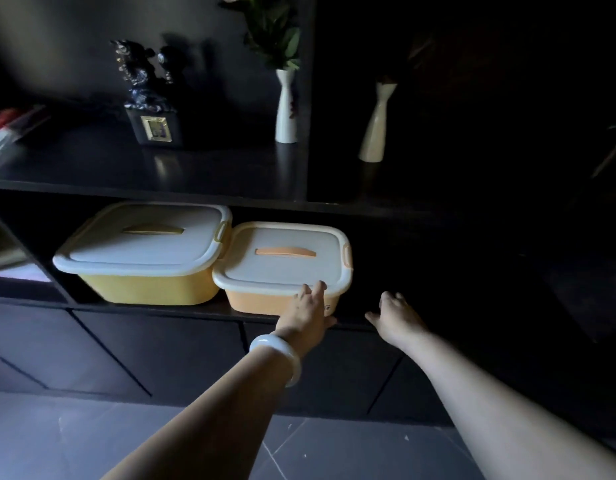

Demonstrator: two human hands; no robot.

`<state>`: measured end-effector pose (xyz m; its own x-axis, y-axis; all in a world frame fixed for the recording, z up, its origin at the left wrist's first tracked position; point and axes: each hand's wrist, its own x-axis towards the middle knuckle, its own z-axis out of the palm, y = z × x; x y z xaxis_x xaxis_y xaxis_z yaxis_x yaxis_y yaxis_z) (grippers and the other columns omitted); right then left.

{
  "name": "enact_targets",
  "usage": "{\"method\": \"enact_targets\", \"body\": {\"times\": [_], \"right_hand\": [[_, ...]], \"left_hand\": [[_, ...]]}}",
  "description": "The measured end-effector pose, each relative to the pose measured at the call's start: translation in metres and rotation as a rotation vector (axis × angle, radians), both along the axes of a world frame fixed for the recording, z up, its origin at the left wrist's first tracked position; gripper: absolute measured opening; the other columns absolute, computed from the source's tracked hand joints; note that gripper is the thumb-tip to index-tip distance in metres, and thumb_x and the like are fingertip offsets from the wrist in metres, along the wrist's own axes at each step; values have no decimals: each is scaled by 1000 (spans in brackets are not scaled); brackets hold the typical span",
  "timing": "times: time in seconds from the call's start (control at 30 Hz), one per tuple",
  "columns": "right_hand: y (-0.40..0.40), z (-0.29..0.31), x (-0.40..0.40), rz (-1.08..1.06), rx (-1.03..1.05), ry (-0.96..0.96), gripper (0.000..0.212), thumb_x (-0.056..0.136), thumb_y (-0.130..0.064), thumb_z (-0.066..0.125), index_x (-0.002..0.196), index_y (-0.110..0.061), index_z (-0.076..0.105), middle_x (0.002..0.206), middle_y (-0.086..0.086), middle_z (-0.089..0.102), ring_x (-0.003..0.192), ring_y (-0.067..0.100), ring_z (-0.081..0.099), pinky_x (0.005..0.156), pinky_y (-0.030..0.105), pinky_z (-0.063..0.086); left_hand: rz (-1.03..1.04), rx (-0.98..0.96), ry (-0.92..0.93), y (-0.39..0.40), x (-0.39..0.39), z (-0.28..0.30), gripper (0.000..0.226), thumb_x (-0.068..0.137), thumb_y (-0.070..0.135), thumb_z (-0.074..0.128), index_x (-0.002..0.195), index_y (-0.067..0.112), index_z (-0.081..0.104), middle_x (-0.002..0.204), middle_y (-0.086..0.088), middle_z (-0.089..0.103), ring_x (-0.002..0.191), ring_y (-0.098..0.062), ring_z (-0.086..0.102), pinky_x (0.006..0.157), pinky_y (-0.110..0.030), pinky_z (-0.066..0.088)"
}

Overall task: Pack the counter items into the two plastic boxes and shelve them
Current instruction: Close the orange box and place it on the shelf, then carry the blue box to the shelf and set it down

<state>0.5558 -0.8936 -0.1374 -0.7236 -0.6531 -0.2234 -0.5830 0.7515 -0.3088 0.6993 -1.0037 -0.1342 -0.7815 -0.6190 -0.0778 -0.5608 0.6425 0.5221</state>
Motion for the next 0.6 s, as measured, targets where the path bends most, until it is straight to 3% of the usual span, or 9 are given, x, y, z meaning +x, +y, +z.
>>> {"method": "enact_targets", "body": {"times": [0.13,0.3,0.6], "right_hand": [[71,14,-31,13,85,38,48,97,-37,51,136,-10,41,141,10,40,129,28,42,103,39,40],[201,25,-76,-144,119,-5,56,97,-42,49,145,-19,34,152,4,29,139,26,27,109,42,32],[496,36,-157,-448,172,44,71,93,-53,50,148,-14,28,150,11,34,136,30,33,111,41,31]], "left_hand": [[-211,-219,-168,48,-48,17,60,90,28,64,139,16,32,131,-14,40,121,-34,43,98,-44,37],[-454,-455,-291,159,-128,30,67,90,44,61,142,17,28,141,-13,35,132,-30,34,113,-49,23],[-816,-543,-281,429,-262,43,70,91,49,56,145,14,27,151,-17,24,139,-37,23,116,-56,15]]}}
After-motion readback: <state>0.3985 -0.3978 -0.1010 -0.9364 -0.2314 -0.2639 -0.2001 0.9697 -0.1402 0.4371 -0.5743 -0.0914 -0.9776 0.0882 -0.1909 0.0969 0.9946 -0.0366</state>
